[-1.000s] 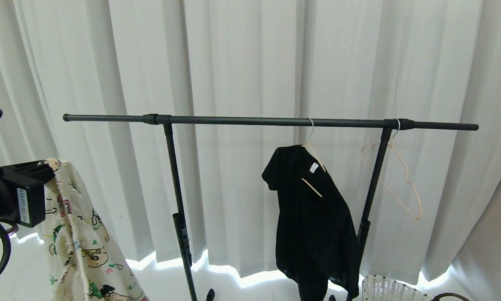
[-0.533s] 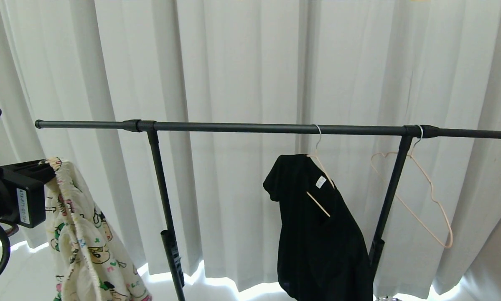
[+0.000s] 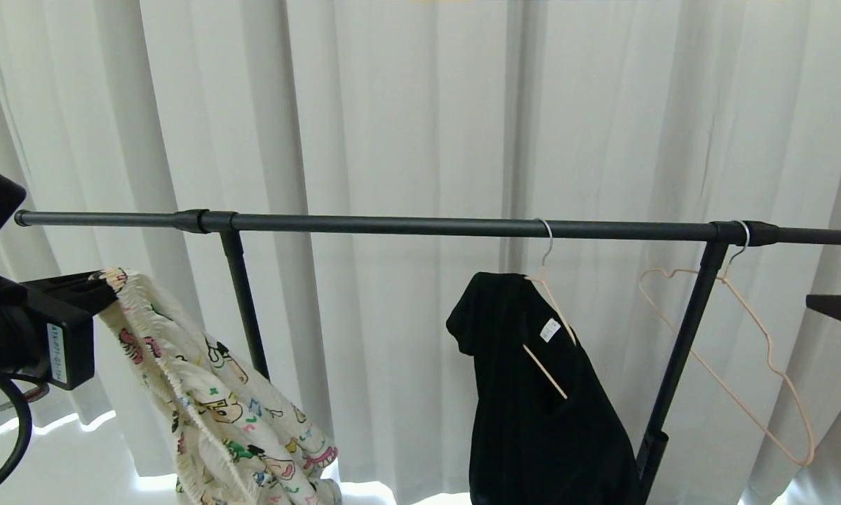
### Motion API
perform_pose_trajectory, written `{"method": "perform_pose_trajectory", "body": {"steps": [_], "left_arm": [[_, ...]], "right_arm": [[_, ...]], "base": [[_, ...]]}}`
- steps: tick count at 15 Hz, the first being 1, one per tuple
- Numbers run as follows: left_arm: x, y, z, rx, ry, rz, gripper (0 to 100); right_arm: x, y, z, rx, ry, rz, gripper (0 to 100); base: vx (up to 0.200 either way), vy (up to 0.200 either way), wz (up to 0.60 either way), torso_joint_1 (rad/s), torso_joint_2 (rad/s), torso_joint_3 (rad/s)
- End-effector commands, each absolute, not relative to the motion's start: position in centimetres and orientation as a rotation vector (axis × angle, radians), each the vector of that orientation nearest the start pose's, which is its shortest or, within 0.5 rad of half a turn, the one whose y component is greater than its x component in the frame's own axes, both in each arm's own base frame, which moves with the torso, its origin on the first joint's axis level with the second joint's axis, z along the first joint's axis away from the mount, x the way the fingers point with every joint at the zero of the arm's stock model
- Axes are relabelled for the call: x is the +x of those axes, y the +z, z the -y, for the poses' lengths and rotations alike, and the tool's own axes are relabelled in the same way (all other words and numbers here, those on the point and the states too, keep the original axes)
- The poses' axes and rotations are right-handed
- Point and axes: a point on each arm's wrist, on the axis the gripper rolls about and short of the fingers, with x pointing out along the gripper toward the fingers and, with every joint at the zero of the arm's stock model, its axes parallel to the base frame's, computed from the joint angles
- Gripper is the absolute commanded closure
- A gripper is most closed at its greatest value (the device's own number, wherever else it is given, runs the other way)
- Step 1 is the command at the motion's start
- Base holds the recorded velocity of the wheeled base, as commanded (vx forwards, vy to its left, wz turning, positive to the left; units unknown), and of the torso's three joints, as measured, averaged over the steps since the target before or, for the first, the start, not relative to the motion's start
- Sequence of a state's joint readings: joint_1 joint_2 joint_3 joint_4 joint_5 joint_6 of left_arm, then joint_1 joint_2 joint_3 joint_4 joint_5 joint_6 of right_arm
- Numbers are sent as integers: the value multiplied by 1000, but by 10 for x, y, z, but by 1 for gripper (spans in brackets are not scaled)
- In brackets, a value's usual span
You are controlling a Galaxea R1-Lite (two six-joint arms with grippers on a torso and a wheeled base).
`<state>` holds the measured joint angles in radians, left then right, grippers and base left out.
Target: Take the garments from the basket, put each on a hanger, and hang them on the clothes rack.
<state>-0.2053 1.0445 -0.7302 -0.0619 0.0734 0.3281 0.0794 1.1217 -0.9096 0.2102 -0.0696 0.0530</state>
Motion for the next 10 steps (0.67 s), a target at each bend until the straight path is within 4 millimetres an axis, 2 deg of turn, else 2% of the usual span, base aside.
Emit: {"method": "perform_pose_trajectory", "body": {"steps": [1,4,8,10], "left_arm": [[136,252,28,364,-178,-228,100],[136,251,28,364,-177,-229,100],[141,249,28,367,-178,-246,100],[142,248,29,367,-178,-251,100]], "right_arm": [[202,247,-13,77,-24,-526,0],[222,221,-9,76,-53,-628,0],[230,195,-2,85,-82,-706,0],[235,191,1,112,-54,-698,0]], "base": [[0,0,0,0,0,0],[0,0,0,0,0,0],[0,0,0,0,0,0],[0,0,0,0,0,0]]}}
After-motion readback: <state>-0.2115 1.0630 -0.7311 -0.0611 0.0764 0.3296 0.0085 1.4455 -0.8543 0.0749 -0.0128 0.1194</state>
